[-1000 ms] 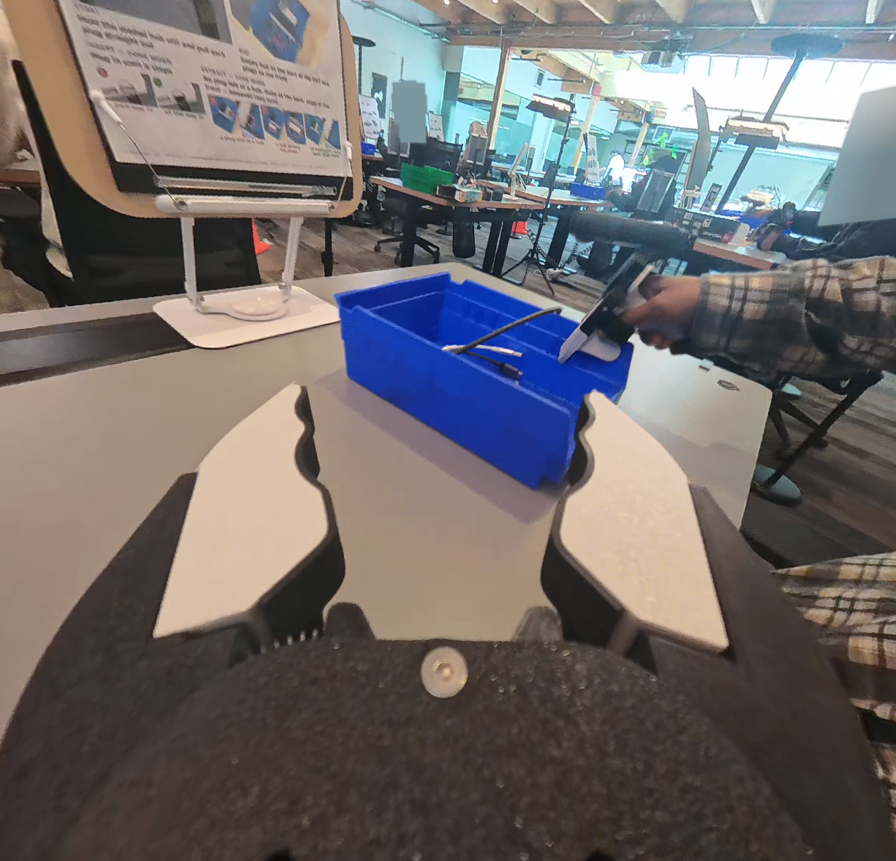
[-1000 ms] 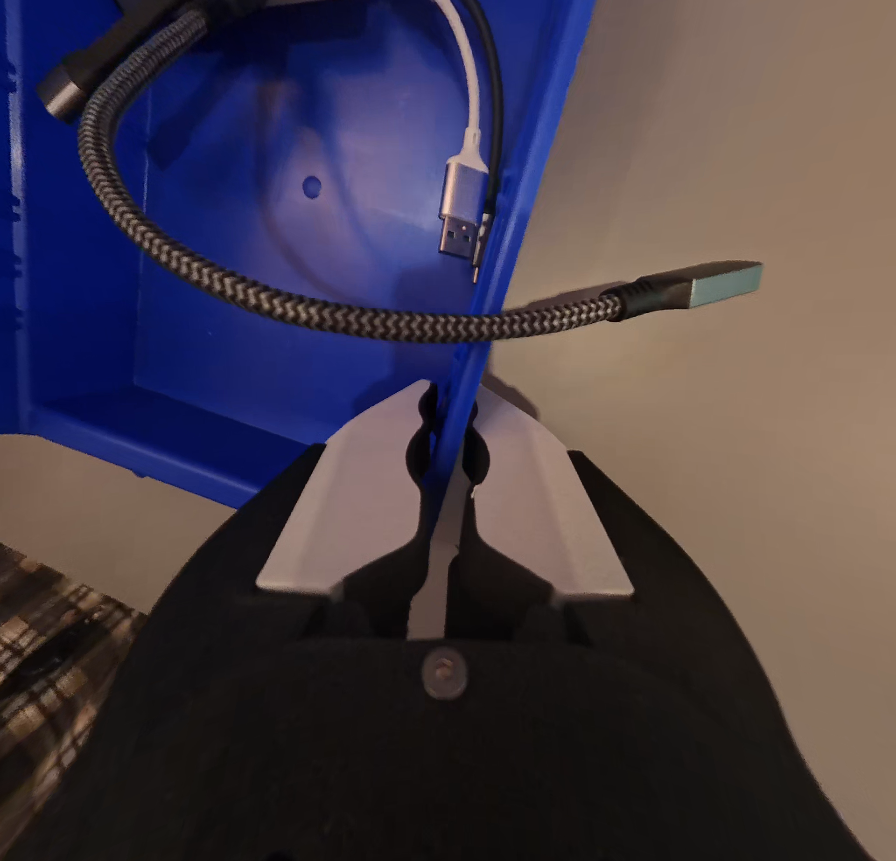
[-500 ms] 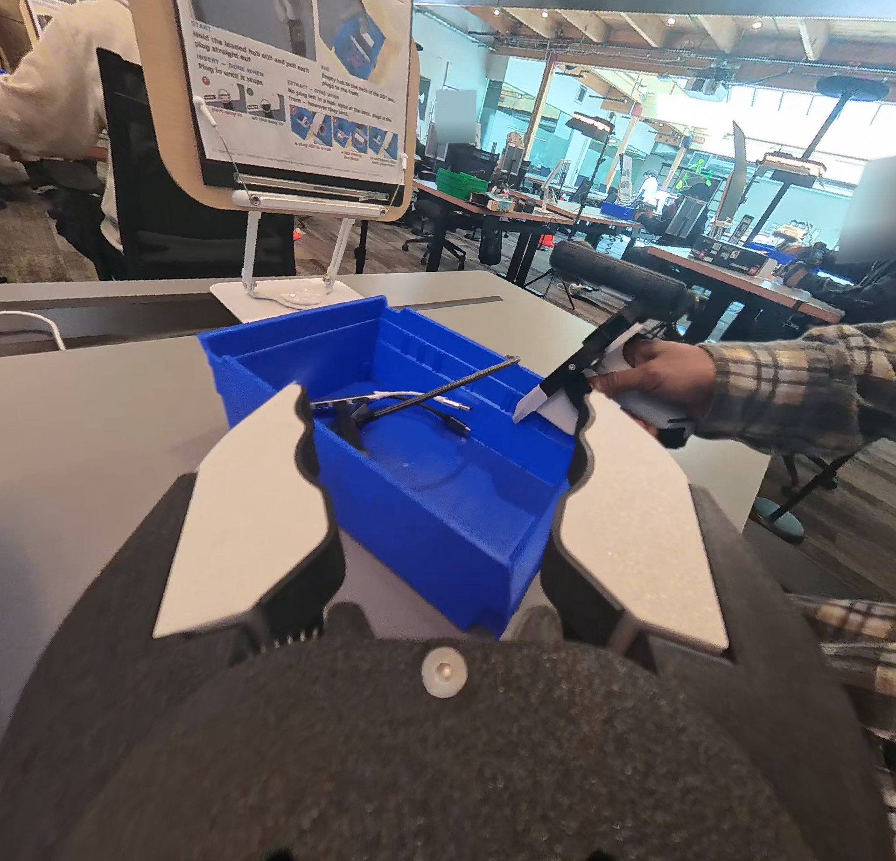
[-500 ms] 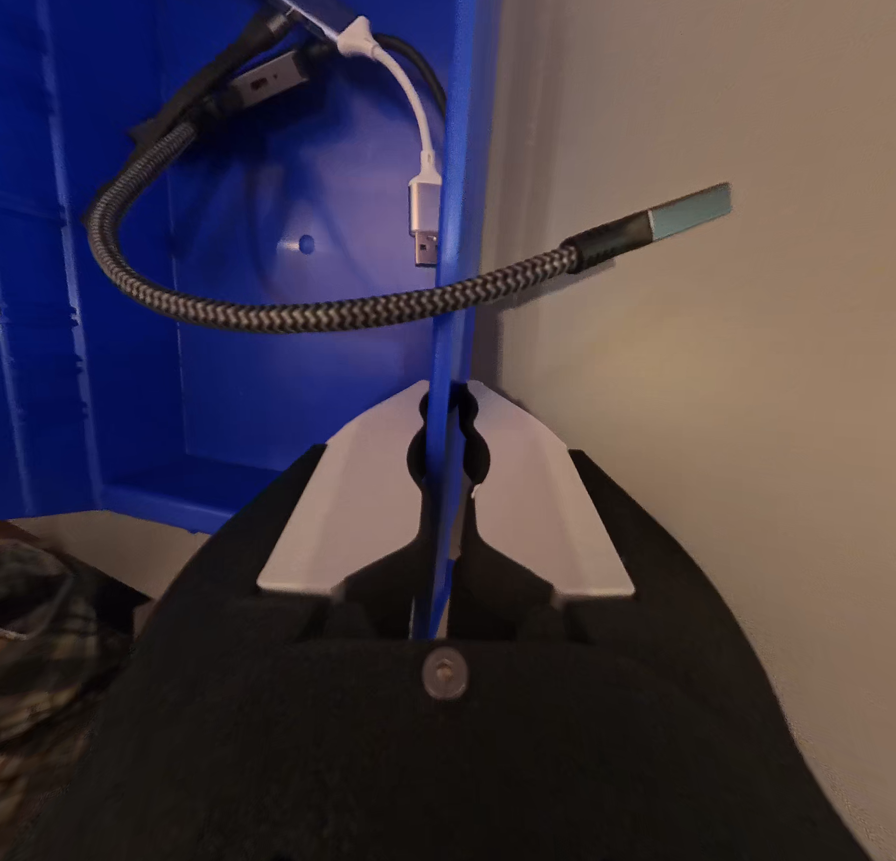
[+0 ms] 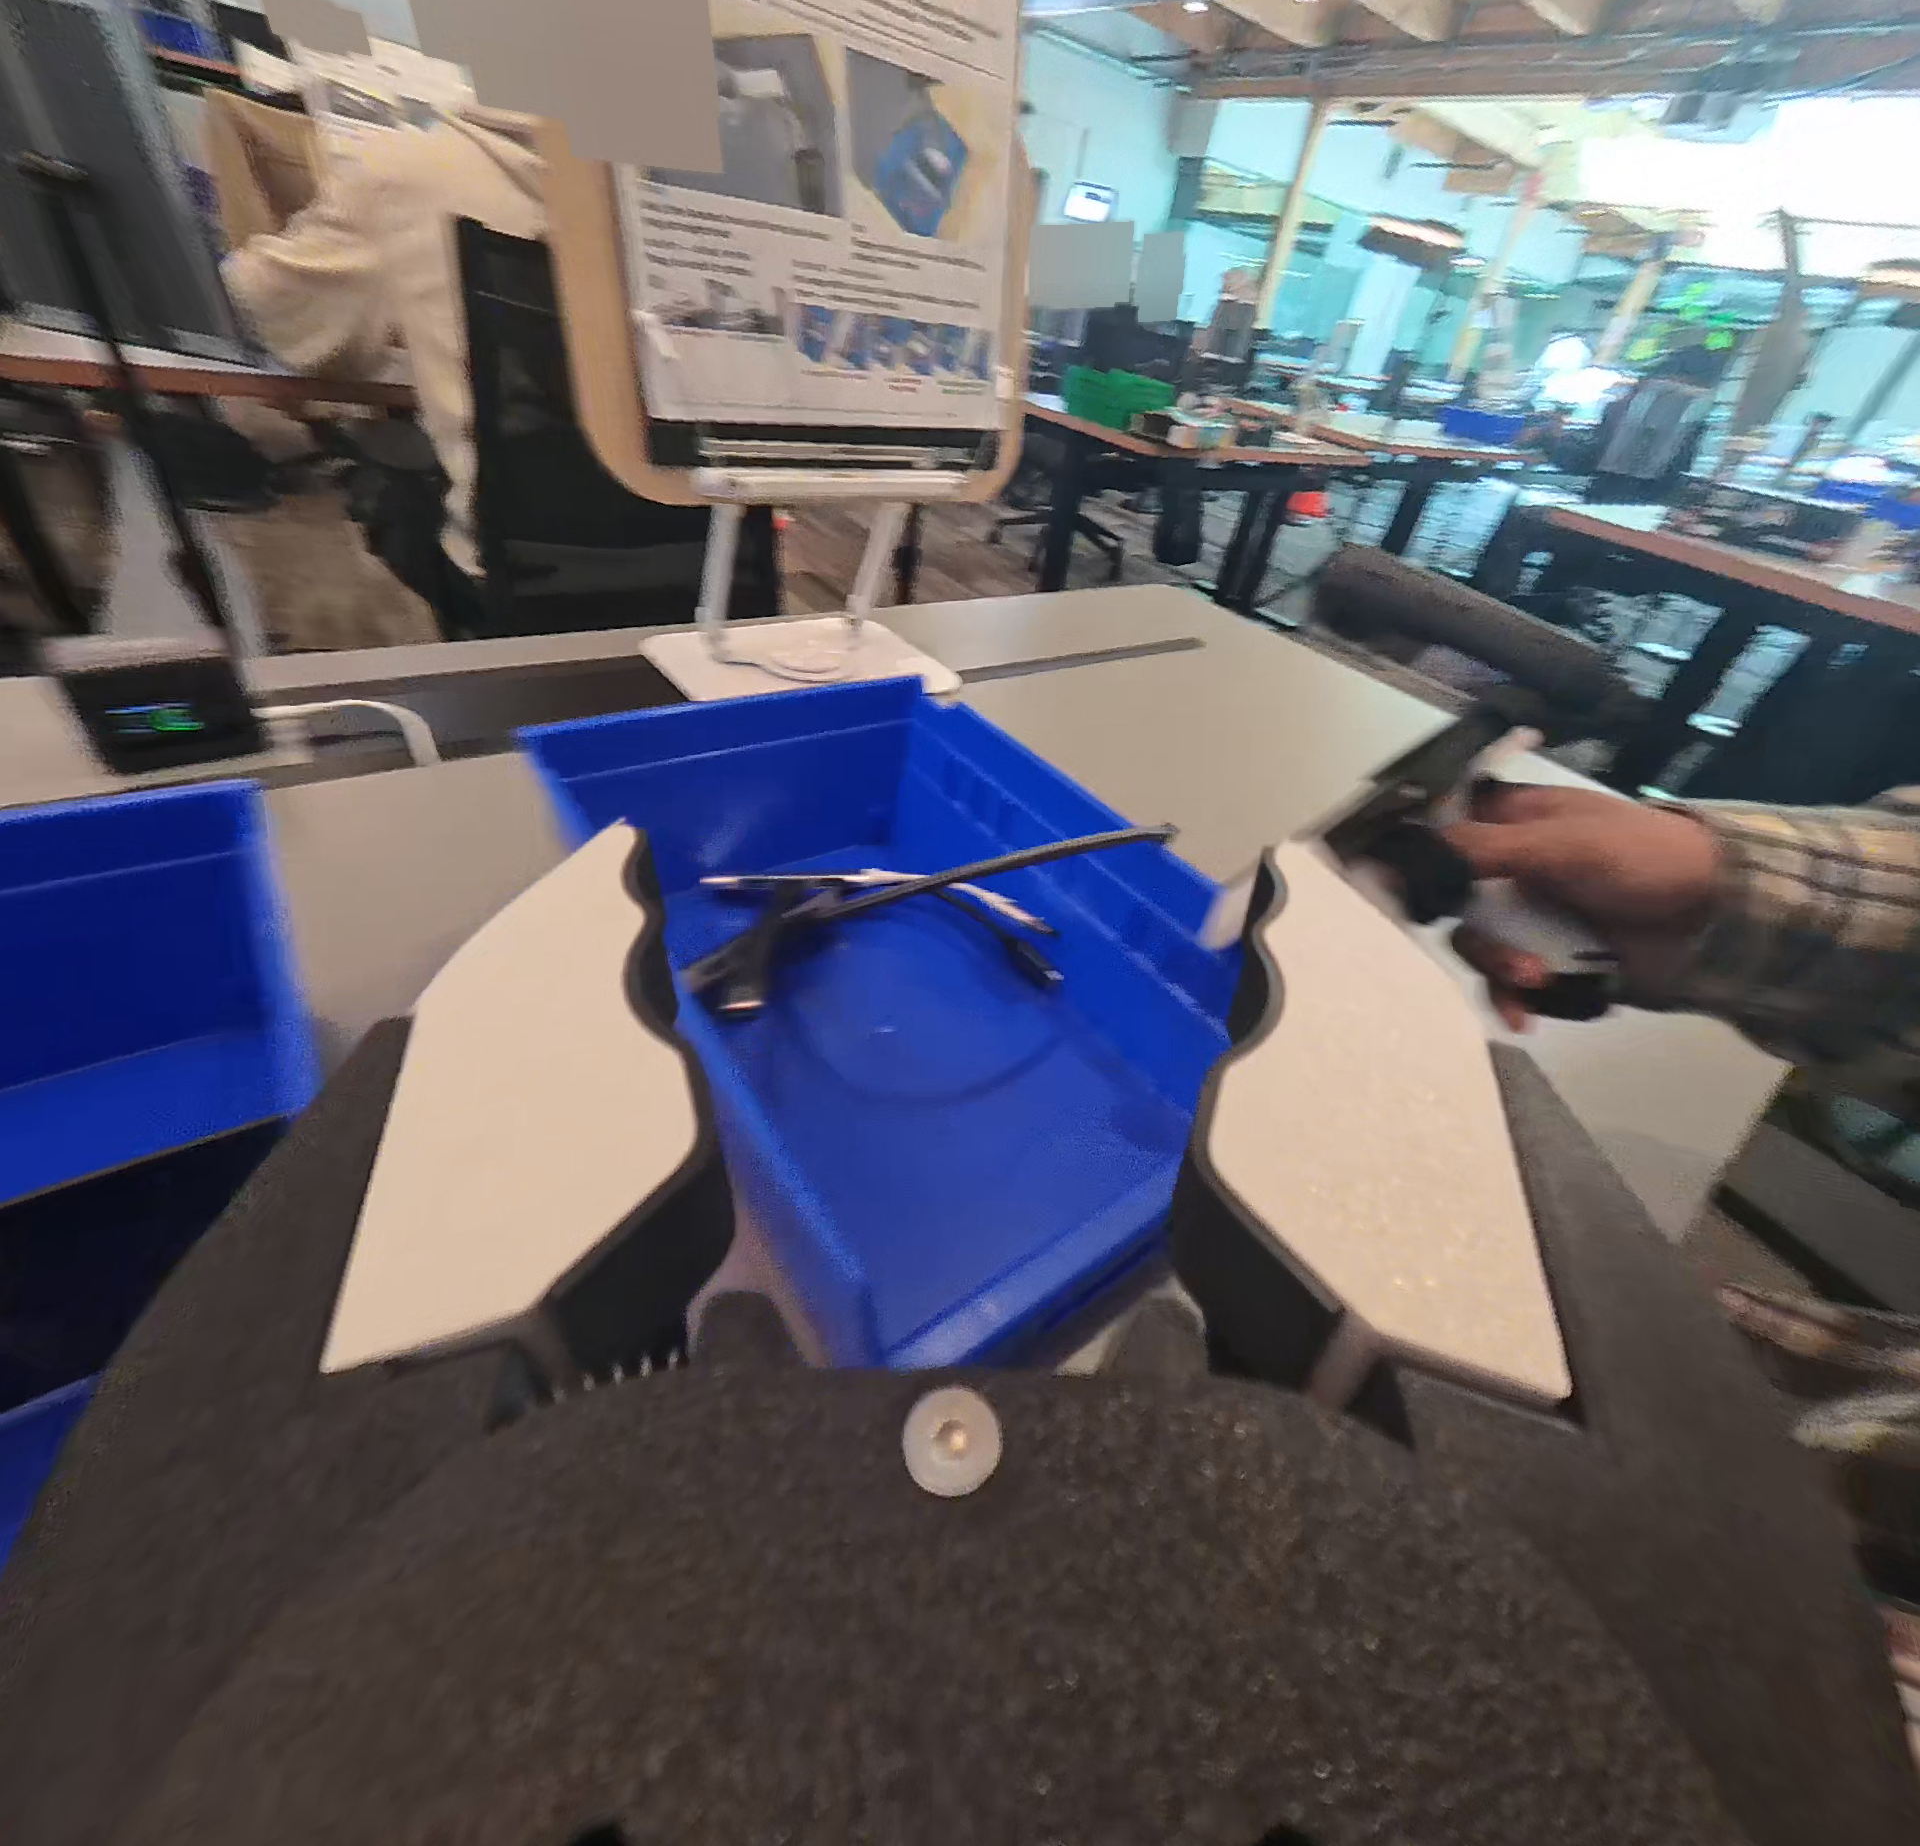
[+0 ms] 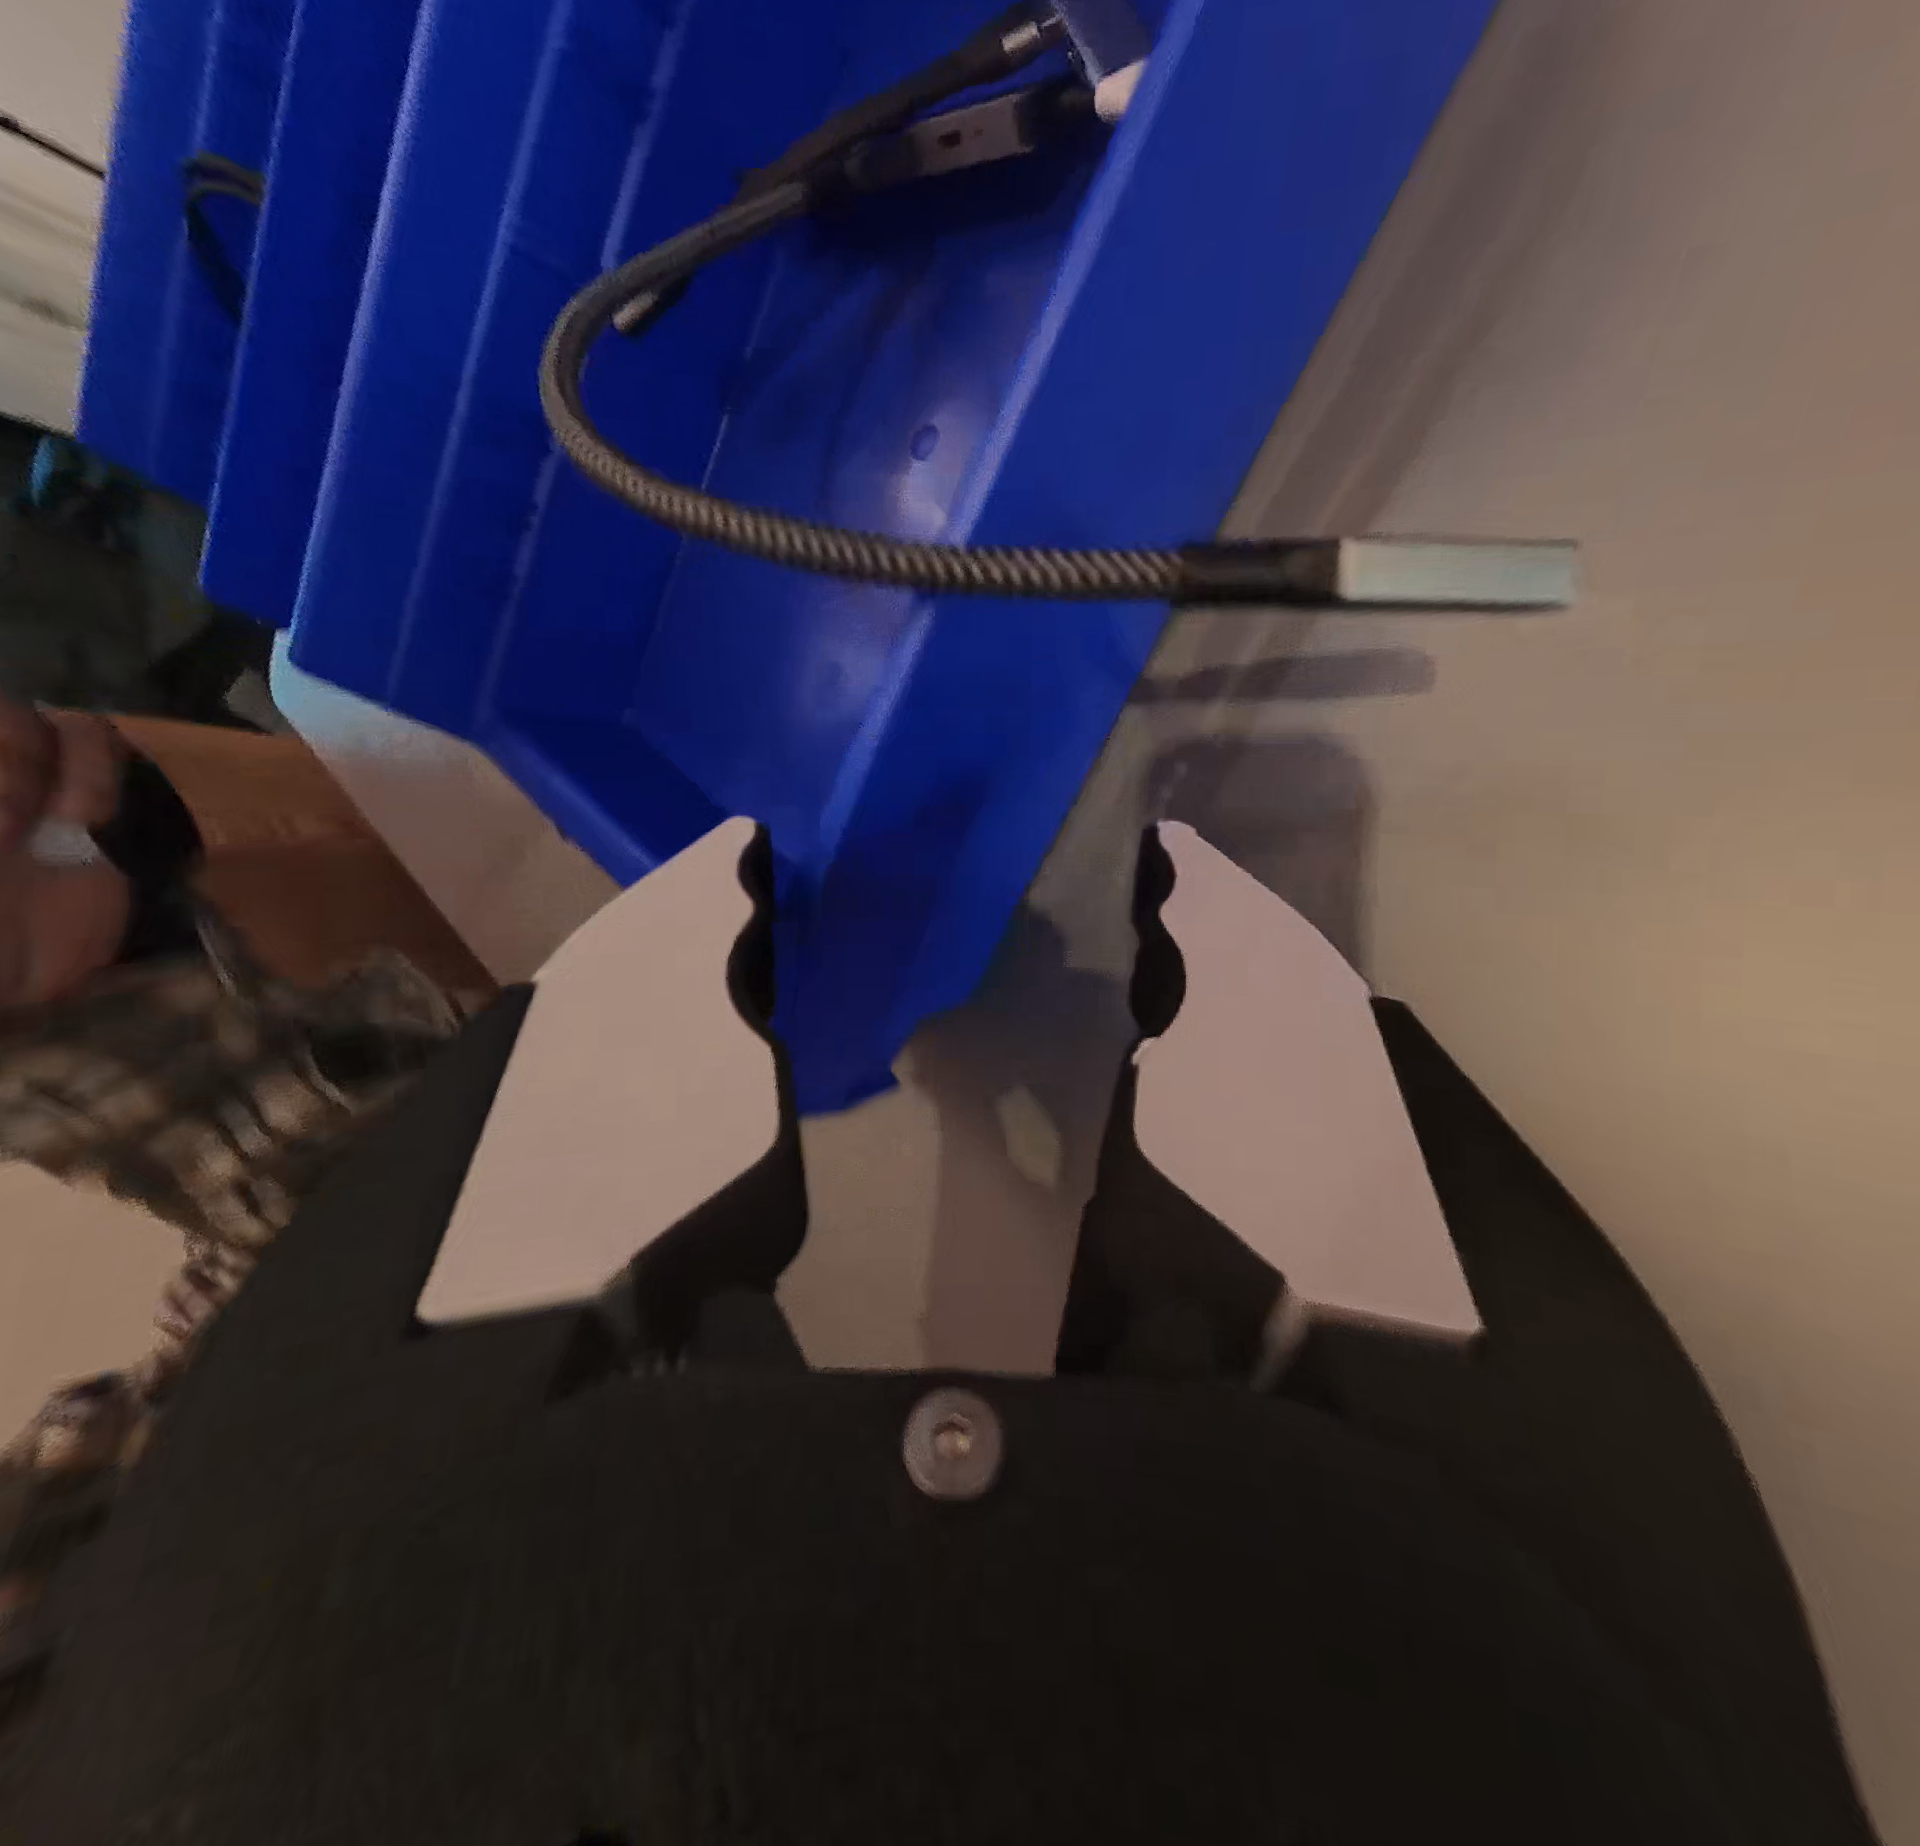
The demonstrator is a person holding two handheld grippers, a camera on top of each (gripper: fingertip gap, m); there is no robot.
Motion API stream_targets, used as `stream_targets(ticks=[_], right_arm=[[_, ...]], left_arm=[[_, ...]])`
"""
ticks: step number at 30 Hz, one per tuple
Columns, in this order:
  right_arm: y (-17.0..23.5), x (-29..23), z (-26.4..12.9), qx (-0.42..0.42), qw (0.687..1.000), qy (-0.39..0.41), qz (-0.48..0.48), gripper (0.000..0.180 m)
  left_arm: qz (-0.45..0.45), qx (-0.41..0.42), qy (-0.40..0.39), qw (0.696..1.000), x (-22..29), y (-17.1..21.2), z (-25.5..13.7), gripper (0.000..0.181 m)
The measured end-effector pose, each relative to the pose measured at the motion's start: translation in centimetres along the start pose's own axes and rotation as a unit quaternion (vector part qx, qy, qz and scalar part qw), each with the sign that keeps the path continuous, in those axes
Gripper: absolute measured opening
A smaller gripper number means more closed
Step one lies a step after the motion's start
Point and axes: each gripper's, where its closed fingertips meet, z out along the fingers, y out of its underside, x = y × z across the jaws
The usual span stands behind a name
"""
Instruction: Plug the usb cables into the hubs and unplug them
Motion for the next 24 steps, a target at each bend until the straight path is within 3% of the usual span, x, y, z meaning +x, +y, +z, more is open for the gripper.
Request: stream_targets(ticks=[2,6,11,16,24], right_arm=[[1.0,0.6,-1.7,0.01,0.999,-0.028,-0.019,0.083],[3.1,2.0,-5.1,0.034,0.995,-0.075,-0.048,0.081],[4.6,5.3,-8.7,0.083,0.99,-0.07,-0.085,0.08],[5.5,7.5,-10.9,0.129,0.984,-0.066,-0.104,0.075],[6.8,10.5,-12.3,0.139,0.983,-0.08,-0.089,0.068]], left_arm=[[0.011,0.01,-0.049,0.999,-3.3,-1.4,-2.2,0.104],[0.02,-0.05,-0.155,0.986,-11.2,-2.7,-6.2,0.106],[-0.023,-0.206,-0.24,0.948,-20.0,-0.5,-10.3,0.106],[-0.1,-0.343,-0.27,0.894,-24.9,3.2,-12.8,0.096],[-0.194,-0.434,-0.257,0.841,-27.8,9.5,-12.3,0.095]])
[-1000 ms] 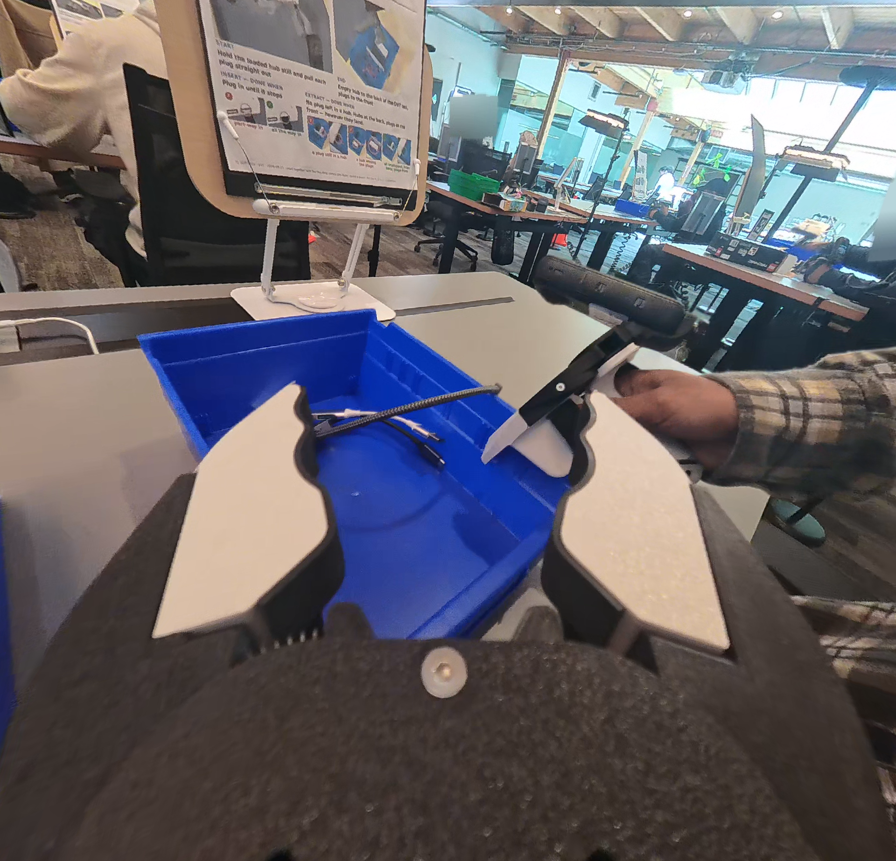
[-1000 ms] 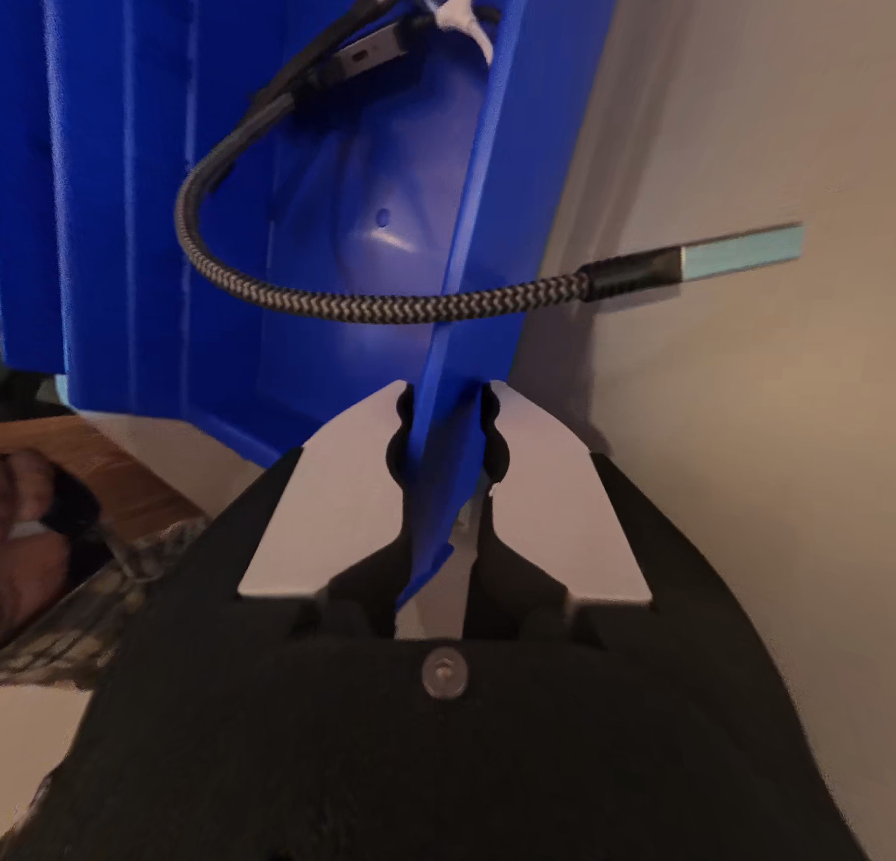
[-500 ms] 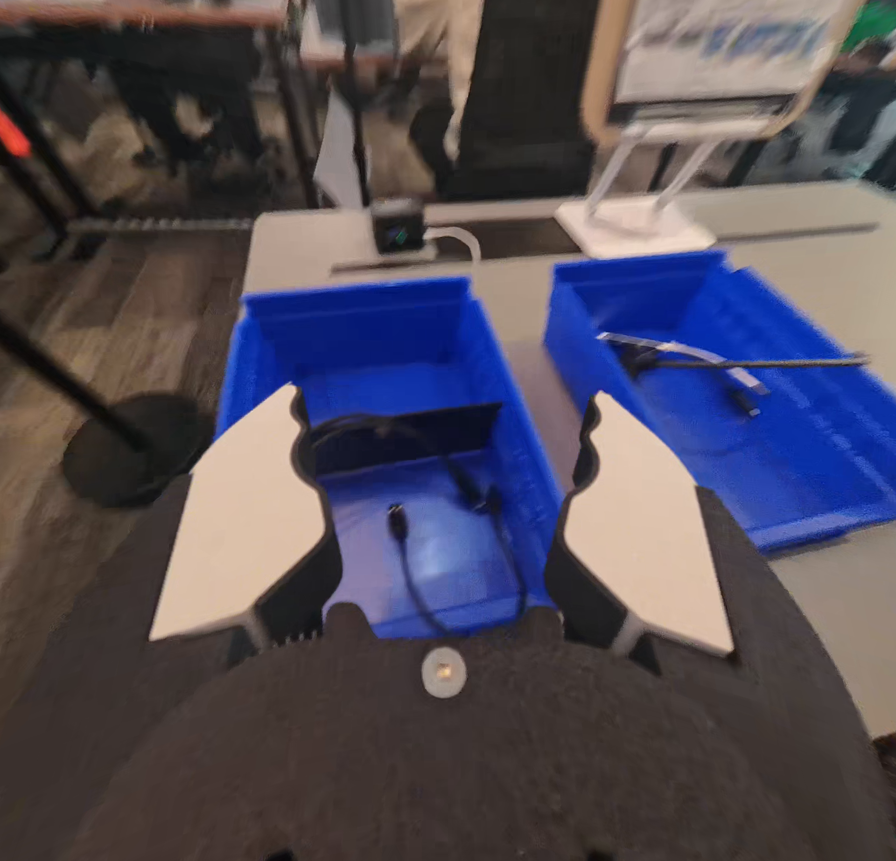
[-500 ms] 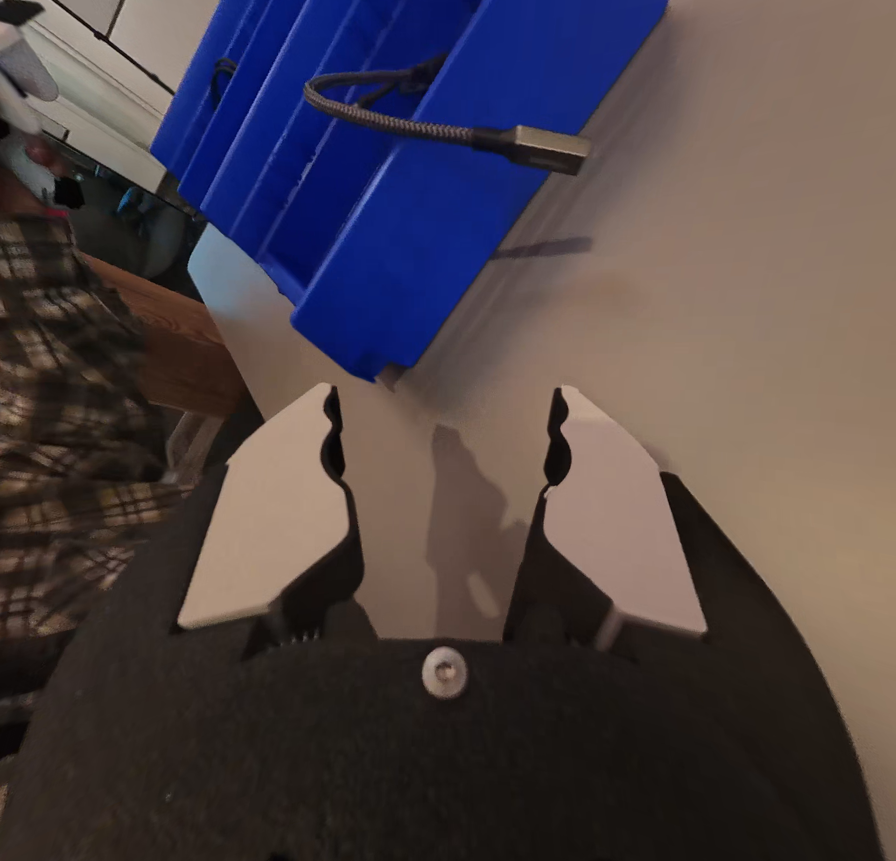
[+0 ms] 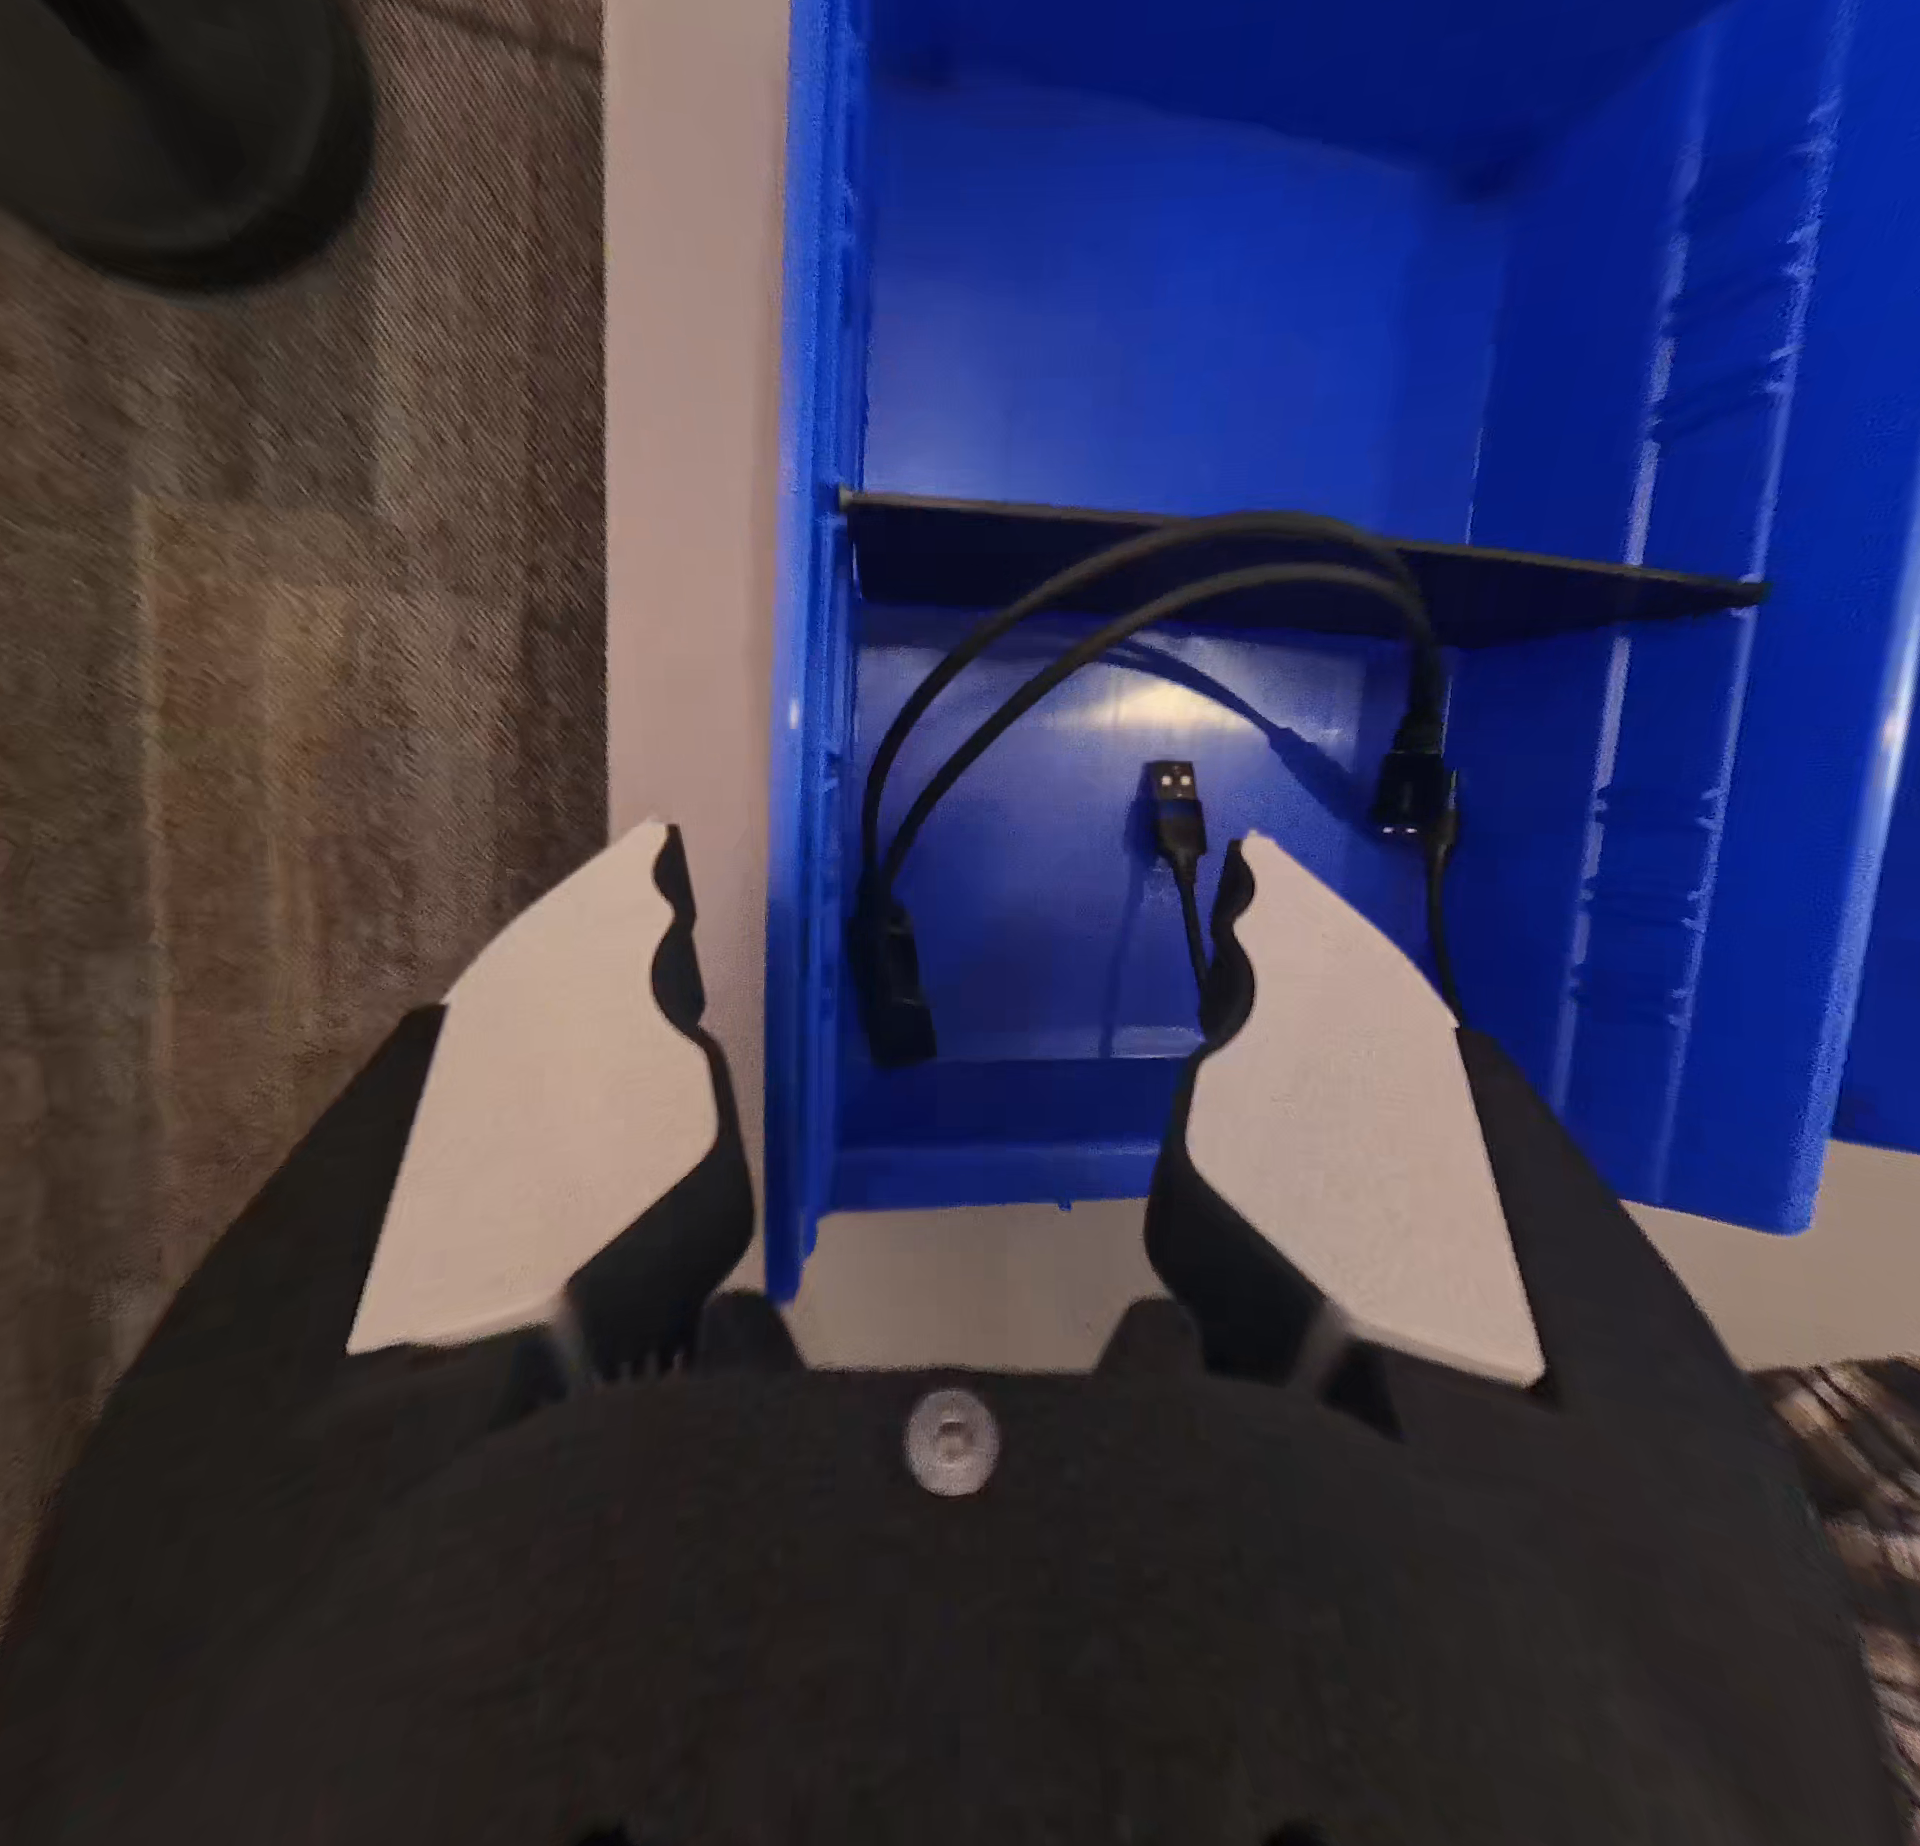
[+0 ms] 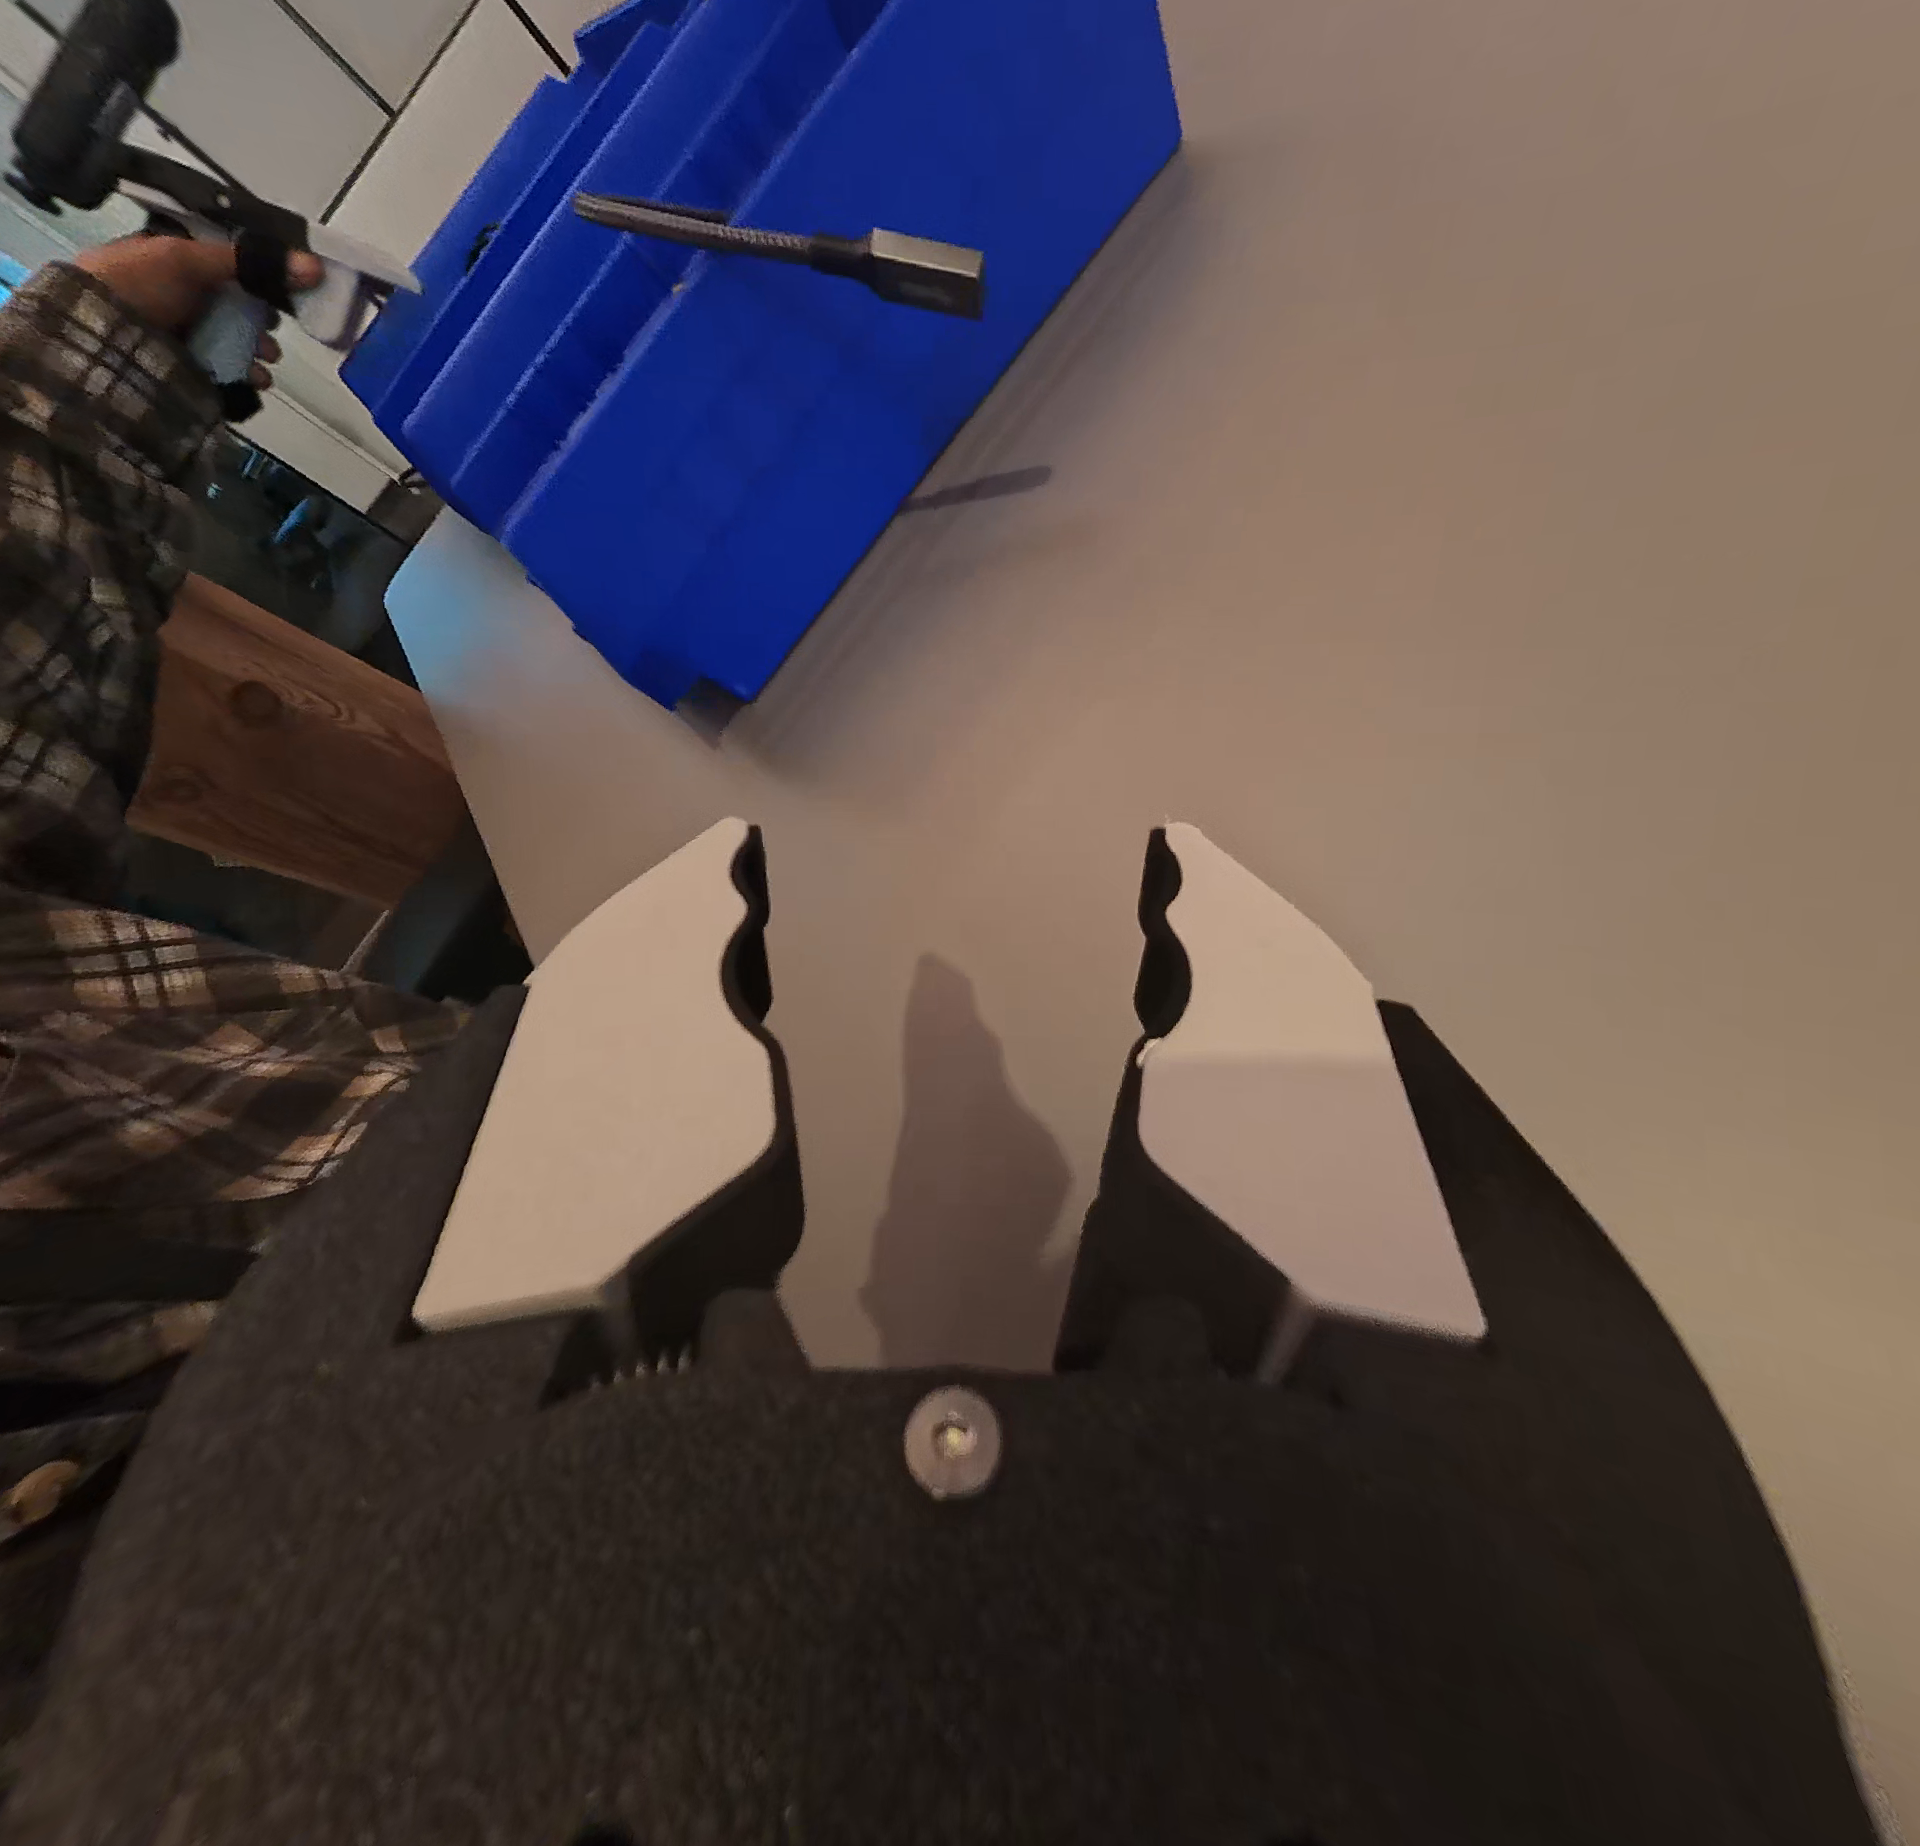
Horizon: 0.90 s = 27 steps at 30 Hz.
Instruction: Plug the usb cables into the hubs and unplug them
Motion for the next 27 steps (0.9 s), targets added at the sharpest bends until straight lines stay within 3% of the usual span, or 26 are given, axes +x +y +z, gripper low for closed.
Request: stream_targets(ticks=[10,13,19,27], right_arm=[[0.6,2.2,-2.3,0.021,0.999,0.022,0.013,0.062],[0.4,2.1,-2.2,0.02,0.999,0.024,0.009,0.06],[0.0,1.5,-1.8,0.024,1.0,0.019,0.001,0.053],[0.4,1.3,-2.4,0.031,0.999,0.018,0.009,0.045]], left_arm=[[-0.031,-0.079,-0.044,0.995,-4.4,2.1,3.8,0.073],[-0.031,-0.088,-0.023,0.995,-4.1,2.2,3.9,0.065],[-0.041,-0.121,0.046,0.991,-2.1,2.6,3.9,0.018],[-0.013,-0.125,-0.003,0.992,-2.5,2.8,3.9,0.008]])
